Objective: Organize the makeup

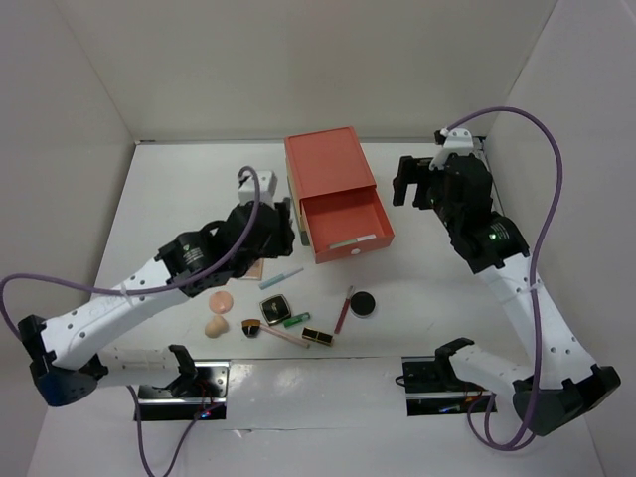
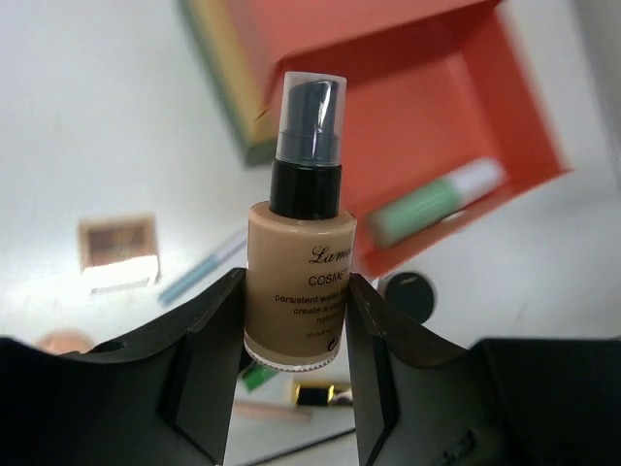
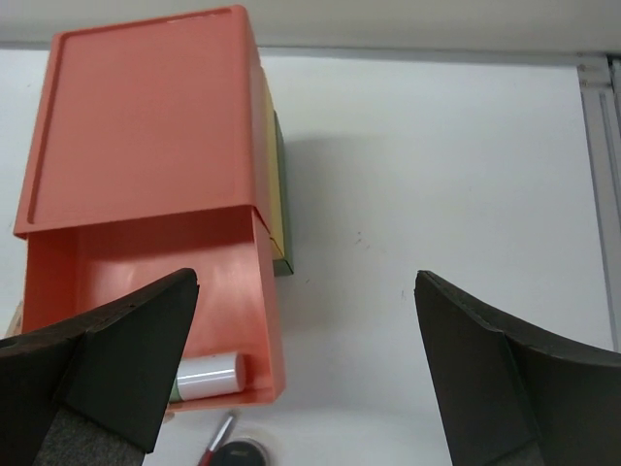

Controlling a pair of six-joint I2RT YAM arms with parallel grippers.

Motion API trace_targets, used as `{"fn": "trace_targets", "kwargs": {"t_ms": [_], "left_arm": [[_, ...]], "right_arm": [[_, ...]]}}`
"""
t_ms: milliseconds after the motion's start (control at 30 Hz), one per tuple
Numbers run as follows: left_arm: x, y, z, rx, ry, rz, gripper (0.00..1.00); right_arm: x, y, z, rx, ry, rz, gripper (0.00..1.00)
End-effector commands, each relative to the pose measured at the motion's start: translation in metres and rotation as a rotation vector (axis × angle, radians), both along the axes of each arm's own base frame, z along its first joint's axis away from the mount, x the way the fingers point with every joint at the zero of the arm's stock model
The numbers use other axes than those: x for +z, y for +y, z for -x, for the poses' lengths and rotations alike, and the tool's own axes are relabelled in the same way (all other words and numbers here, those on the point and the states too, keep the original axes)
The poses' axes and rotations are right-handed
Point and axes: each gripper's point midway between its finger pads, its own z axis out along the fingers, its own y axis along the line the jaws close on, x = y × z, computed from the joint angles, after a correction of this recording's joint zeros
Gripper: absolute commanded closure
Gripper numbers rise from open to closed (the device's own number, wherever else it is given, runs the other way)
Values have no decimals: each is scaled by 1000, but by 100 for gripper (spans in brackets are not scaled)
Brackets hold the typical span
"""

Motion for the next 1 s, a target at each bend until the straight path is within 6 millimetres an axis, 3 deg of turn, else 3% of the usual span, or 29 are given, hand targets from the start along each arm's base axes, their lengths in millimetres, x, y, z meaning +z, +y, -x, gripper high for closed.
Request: {"fn": "trace_targets", "kwargs": {"t_ms": [0,67,133,233,267,300,333,400,600,700,767,833,967], "left_arm": [[56,-54,-27,-261,-209,-42,77],[64,-89,-36,-361,-218,-33,77],[63,-106,-46,-391,-218,-57,74],[50,-130,-63,-404,-191,-92,72],[55,-138,-66,-422,-202,-87,72],[36,-148,-70,-438,-162,-116,72],[32,-152,-73,-439,-155,-121,72],[13,-159,-78,-444,-117,-156,70],[-8,-169,-90,-413,-48,-163,69],[-15,-171,-91,-409,-26,-171,57],[-12,-171,-91,-409,-26,-171,46],[-7,-171,-93,-399,-38,-167,44],[-2,-172,-94,-399,-46,-160,26]], "right_arm": [[-10,-27,13,-189,31,-89,0],[-33,-31,27,-207,120,-83,0],[-38,-48,40,-273,137,-61,0],[-53,-50,53,-271,195,-47,0],[-49,-52,58,-270,181,-54,0],[-52,-53,62,-276,191,-60,0],[-52,-53,62,-276,192,-60,0],[-51,-55,66,-272,190,-52,0],[-65,-44,72,-192,253,-29,0],[-73,-39,75,-161,283,-33,0],[-70,-36,76,-137,271,-41,0],[-68,-30,79,-103,271,-59,0],[-70,-19,78,-38,285,-63,0]]}}
